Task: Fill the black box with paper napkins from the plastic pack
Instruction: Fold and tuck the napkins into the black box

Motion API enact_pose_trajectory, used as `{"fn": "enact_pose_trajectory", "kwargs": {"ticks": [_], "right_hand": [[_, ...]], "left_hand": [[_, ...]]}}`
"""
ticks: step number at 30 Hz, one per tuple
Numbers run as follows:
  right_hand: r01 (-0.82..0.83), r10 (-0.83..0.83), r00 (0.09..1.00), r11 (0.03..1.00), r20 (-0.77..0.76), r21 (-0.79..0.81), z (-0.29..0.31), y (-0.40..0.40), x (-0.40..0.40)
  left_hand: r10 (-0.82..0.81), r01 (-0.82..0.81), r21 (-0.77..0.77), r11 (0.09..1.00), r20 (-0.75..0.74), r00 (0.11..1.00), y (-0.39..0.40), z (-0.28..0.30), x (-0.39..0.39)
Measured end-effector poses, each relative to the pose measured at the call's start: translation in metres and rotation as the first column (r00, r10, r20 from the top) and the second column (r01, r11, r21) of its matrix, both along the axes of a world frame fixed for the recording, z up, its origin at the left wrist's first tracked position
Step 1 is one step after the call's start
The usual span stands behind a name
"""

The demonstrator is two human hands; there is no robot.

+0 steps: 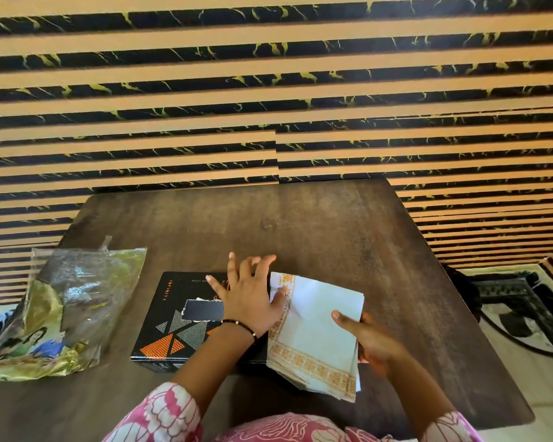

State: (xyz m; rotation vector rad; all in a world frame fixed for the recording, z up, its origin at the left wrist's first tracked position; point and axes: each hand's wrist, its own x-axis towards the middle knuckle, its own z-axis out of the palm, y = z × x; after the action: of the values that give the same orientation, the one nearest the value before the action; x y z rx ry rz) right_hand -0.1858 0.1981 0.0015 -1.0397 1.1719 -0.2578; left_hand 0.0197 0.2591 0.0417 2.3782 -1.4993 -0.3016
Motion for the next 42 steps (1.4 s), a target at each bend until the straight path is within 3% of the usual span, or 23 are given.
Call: {"fn": "enact_pose_trajectory", "kwargs": {"ticks": [2, 7, 13, 18, 21, 26, 30, 33, 36, 38, 42], "right_hand": [[0.027, -0.027, 1.0, 1.0, 0.012, -0.013, 0.001, 0.0, 0.001], [0.089, -0.089, 0.995, 0.996, 0.04, -0.012, 0.003, 0.006, 0.003], [0.228, -0.224, 0.971, 0.972, 0.086, -0.048, 0.009, 0.013, 0.007], [0.293, -0.298, 0.955, 0.944, -0.006, -0.151, 0.01, 0.009, 0.017], [0.287, -0.3, 0.953, 0.941, -0.049, -0.181, 0.008, 0.002, 0.022], [0.165, -0.153, 0.984, 0.978, 0.094, -0.129, 0.02, 0.005, 0.016], [-0.101, 0.101, 0.995, 0.995, -0.021, -0.013, 0.021, 0.008, 0.005], [-0.265, 0.262, 0.964, 0.951, -0.04, -0.159, 0.026, 0.007, 0.008], [-0.412, 0.331, 0.907, 0.825, -0.26, -0.386, 0.032, 0.005, 0.019], [-0.487, 0.378, 0.87, 0.755, -0.317, -0.438, 0.031, 0.002, 0.02], [-0.338, 0.337, 0.94, 0.893, -0.057, -0.296, 0.022, -0.001, 0.01]], "left_hand": [[-0.075, 0.076, -0.053, 0.996, 0.022, 0.997, 0.002, 0.006, 0.003], [-0.156, 0.148, 0.072, 0.986, 0.125, 0.98, 0.0, 0.014, 0.006], [-0.233, 0.221, 0.078, 0.972, 0.256, 0.938, -0.005, 0.02, -0.001], [-0.362, 0.245, 0.314, 0.917, 0.398, 0.843, -0.004, 0.009, -0.013], [-0.337, 0.241, 0.284, 0.928, 0.366, 0.867, 0.001, 0.006, -0.019], [-0.126, 0.121, 0.046, 0.992, 0.135, 0.983, 0.013, 0.002, -0.006], [-0.052, 0.04, 0.09, 0.995, 0.134, 0.99, 0.026, -0.01, 0.006], [-0.092, 0.076, 0.116, 0.99, 0.143, 0.985, 0.027, -0.016, 0.006], [-0.08, 0.066, 0.104, 0.992, 0.134, 0.988, 0.026, -0.016, 0.005], [-0.07, 0.059, 0.096, 0.994, 0.121, 0.99, 0.027, -0.016, 0.005], [-0.06, 0.051, 0.084, 0.995, 0.108, 0.992, 0.026, -0.016, 0.005]]}}
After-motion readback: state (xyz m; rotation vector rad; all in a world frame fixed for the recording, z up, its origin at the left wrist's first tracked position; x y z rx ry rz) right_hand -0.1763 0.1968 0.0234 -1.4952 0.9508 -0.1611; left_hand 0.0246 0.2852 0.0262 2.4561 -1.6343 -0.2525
